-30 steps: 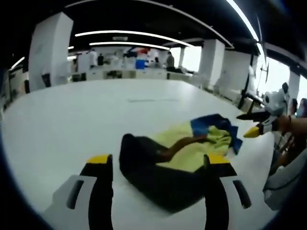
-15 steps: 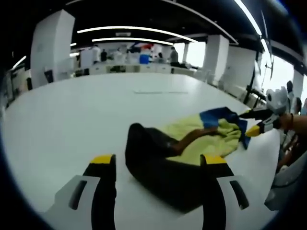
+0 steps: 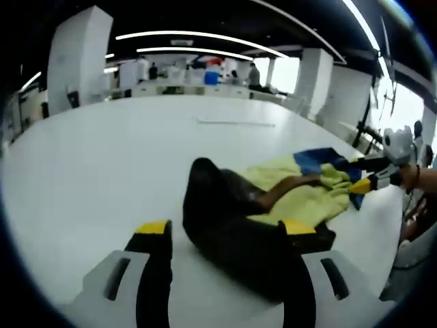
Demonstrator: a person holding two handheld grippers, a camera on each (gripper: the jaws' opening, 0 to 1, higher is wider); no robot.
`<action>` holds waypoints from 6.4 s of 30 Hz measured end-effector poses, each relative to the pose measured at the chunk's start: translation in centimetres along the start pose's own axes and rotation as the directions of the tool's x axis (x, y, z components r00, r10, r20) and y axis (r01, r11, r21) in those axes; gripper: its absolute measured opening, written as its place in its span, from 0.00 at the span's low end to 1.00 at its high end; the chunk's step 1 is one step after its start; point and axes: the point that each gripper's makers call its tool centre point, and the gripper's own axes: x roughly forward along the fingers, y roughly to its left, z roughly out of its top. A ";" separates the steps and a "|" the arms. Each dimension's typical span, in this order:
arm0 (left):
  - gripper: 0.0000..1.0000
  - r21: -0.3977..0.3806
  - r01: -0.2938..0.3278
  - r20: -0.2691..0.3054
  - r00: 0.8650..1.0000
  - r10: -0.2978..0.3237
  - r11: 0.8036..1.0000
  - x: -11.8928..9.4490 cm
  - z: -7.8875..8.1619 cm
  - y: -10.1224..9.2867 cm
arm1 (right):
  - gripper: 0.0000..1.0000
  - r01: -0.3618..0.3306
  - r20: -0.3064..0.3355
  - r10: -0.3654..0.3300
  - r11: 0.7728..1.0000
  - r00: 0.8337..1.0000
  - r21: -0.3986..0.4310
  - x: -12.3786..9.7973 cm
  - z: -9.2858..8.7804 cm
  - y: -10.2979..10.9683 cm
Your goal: Fold the garment on the visible template until the final outline fits inside the template.
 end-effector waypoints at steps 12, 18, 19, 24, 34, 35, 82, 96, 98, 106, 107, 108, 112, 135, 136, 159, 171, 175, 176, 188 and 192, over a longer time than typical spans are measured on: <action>0.47 0.035 0.004 -0.012 1.000 -0.004 0.999 0.8 -0.4 -0.1 | 0.49 0.017 0.022 -0.018 1.000 1.000 0.004 0.0 0.0 -0.2; 0.37 0.023 -0.004 -0.004 1.000 0.004 1.000 1.2 -0.4 0.4 | 0.46 0.017 0.031 -0.018 1.000 0.999 0.016 0.1 0.0 -0.3; 0.36 0.022 -0.011 -0.001 1.000 0.011 1.000 1.3 -0.4 0.7 | 0.46 0.019 0.033 -0.020 1.000 0.999 0.016 0.1 0.1 -0.3; 0.22 0.018 -0.032 0.000 0.999 0.032 0.999 1.2 -0.4 1.3 | 0.43 0.019 0.039 -0.020 1.000 0.999 0.022 0.0 0.1 -0.2; 0.05 0.021 -0.055 -0.005 0.998 0.055 0.998 1.1 -0.5 2.0 | 0.37 0.037 0.110 -0.044 0.997 0.993 0.071 -1.8 2.4 -1.4; 0.04 0.021 -0.055 -0.006 0.998 0.055 0.998 1.1 -0.5 2.0 | 0.37 0.039 0.117 -0.048 0.996 0.992 0.077 -1.9 2.6 -1.6; 0.00 0.084 -0.050 -0.001 0.999 0.050 0.995 0.8 0.9 1.9 | 0.00 0.094 0.052 -0.097 0.994 0.994 0.053 1.1 2.6 -8.6; 0.00 0.134 -0.029 0.088 0.996 0.017 0.991 0.4 5.9 2.1 | 0.00 0.085 0.138 -0.093 0.995 0.986 0.057 -0.3 6.0 -9.7; 0.00 0.138 -0.025 0.095 0.995 0.012 0.990 0.5 6.5 2.0 | 0.00 0.090 0.142 -0.096 0.995 0.985 0.044 -0.2 6.6 -10.4; 0.00 0.159 -0.025 0.113 0.994 0.007 0.987 1.4 8.4 2.9 | 0.00 0.117 0.169 -0.123 0.992 0.978 0.047 -0.1 8.6 -12.9; 0.00 0.160 -0.024 0.110 0.994 0.007 0.987 1.5 8.4 3.0 | 0.00 0.123 0.166 -0.130 0.991 0.978 0.046 0.1 8.5 -13.2; 0.00 0.161 -0.025 0.102 0.995 0.008 0.987 1.9 8.4 3.2 | 0.00 0.129 0.160 -0.135 0.990 0.978 0.049 0.3 8.5 -13.6; 0.00 0.148 -0.009 0.093 0.996 -0.005 0.989 3.2 8.6 3.6 | 0.00 0.142 0.147 -0.150 0.988 0.978 0.066 1.3 8.4 -15.2; 0.00 0.151 -0.008 -0.013 1.000 0.010 0.989 11.0 6.5 6.4 | 0.00 0.180 -0.035 -0.177 0.976 0.984 0.122 7.4 3.0 -18.9; 0.00 0.154 -0.008 -0.016 1.000 0.010 0.988 11.1 6.4 6.3 | 0.00 0.178 -0.043 -0.174 0.977 0.984 0.117 7.5 2.9 -18.9; 0.25 0.211 -0.093 -0.056 0.993 0.107 0.973 10.5 6.8 8.5 | 0.15 0.181 -0.012 -0.185 0.947 0.983 0.266 6.8 3.9 -18.8; 0.34 0.291 -0.003 -0.005 1.000 0.005 0.957 9.2 9.2 6.1 | 0.38 -0.026 0.048 0.017 0.982 0.999 0.189 6.4 6.7 -13.5; 0.33 0.326 0.048 -0.021 0.999 -0.044 0.944 9.7 9.1 4.8 | 0.40 -0.087 0.048 0.082 0.987 0.995 0.133 6.7 7.3 -11.4; 0.33 0.354 0.060 -0.024 0.998 -0.055 0.933 9.9 9.1 4.3 | 0.40 -0.101 0.044 0.096 0.989 0.994 0.109 6.7 7.3 -11.0; 0.24 0.399 0.115 -0.050 0.993 -0.103 0.910 11.6 9.5 2.8 | 0.34 -0.165 -0.007 0.166 0.973 0.986 -0.162 7.6 7.0 -6.1; 0.20 0.397 0.131 -0.051 0.991 -0.121 0.908 12.0 9.4 2.7 | 0.33 -0.184 -0.027 0.182 0.960 0.983 -0.212 8.2 6.6 -5.4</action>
